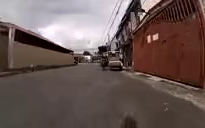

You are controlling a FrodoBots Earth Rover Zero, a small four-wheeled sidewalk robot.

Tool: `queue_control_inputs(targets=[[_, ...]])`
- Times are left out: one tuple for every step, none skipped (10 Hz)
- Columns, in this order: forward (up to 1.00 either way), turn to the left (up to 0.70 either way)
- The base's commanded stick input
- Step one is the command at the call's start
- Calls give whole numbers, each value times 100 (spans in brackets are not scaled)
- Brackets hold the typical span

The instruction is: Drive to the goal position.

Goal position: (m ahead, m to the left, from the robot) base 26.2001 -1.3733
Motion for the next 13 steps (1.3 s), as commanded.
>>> queue_control_inputs(targets=[[70,0],[70,0],[70,0],[70,0],[70,0],[70,0],[70,0],[70,0],[70,0],[70,0],[70,0],[70,0],[70,0]])
